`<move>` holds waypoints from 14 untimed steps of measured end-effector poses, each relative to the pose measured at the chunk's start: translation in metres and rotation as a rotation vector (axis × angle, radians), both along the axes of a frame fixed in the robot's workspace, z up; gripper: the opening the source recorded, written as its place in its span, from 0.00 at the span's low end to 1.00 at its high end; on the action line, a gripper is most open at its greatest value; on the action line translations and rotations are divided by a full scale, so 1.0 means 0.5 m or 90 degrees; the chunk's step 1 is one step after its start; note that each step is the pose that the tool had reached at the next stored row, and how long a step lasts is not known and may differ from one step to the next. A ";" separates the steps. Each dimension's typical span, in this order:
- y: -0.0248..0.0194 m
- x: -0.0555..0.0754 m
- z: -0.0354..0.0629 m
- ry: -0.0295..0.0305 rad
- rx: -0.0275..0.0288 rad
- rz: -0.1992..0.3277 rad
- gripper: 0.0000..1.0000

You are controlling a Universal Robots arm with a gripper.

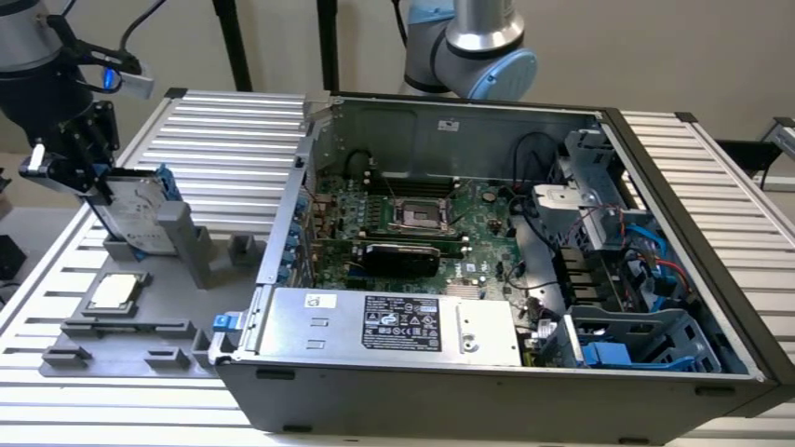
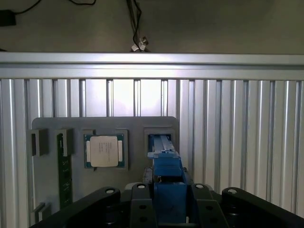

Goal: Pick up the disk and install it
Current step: 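Pick up the disk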

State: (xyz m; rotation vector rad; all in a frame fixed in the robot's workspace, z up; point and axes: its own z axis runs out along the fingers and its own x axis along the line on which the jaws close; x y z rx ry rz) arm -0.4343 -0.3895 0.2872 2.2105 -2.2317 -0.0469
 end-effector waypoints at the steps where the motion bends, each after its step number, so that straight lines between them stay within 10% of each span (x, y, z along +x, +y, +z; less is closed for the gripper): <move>1: 0.0000 0.000 0.000 0.0000 0.0000 0.000 0.32; 8: 0.0001 0.000 0.004 -0.0001 0.0001 0.000 0.32; 14: 0.0000 0.000 0.051 0.0000 0.0001 0.000 0.32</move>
